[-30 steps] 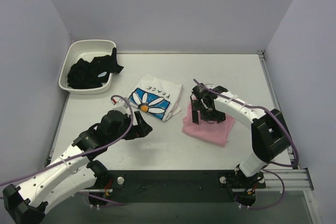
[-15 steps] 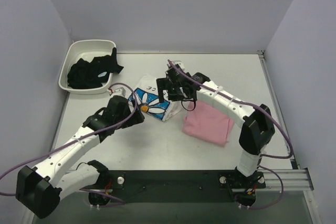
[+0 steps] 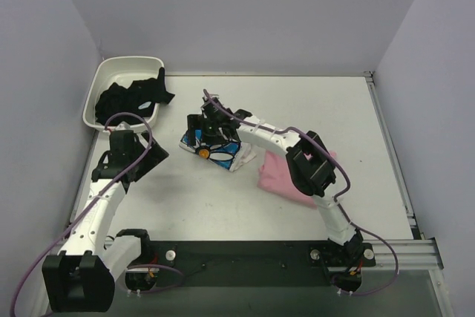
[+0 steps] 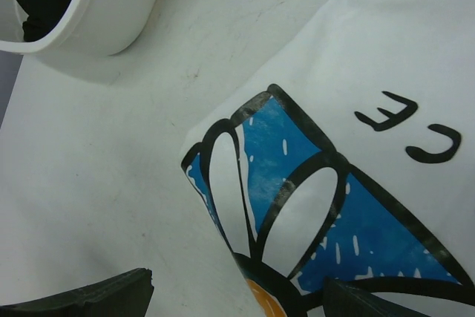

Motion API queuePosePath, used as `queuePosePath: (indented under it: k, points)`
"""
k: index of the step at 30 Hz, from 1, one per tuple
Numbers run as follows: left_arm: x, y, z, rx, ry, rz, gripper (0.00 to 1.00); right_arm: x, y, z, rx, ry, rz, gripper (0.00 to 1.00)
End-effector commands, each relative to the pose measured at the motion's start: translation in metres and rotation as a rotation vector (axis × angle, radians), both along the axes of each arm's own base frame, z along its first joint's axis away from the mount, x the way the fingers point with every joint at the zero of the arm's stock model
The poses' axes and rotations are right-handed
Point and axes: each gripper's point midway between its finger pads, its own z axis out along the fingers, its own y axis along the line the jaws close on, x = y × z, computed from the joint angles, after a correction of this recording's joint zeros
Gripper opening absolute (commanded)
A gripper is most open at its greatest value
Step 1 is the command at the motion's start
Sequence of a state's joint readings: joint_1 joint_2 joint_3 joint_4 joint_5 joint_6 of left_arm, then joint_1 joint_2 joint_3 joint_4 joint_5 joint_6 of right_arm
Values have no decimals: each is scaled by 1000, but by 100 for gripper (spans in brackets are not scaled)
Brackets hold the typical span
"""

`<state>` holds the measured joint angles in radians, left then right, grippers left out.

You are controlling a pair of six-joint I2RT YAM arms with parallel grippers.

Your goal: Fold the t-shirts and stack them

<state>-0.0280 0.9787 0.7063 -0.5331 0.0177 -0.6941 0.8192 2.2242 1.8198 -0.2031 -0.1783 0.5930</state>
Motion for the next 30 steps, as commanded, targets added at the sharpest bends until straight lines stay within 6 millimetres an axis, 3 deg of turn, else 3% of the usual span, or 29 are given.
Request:
queuePosePath:
  k: [1,6,7,13,24,28,30]
  points:
    - [1,-5,9,-13,-55,-70,96,5,32,25,151,-40,36,100]
    - [0,-8,-5,-31,-10,-71,96,-25,23,-14,101,32,103,100]
    - [0,-8,-7,-36,-4,-69,96,-40,13,-34,63,68,118,100]
    - [1,-7,-17,-37,17,-58,96,-84,-19,-68,11,120,190,100]
    - [4,-13,-18,-63,13,-77,96,-162,-59,-75,-108,210,357,100]
    - [-5,-29,-40,-74,69,-118,96,-175,-63,-67,-123,189,389,100]
    - [-15,-53,-55,-88,100,-170,96,-174,-61,-60,-118,170,390,100]
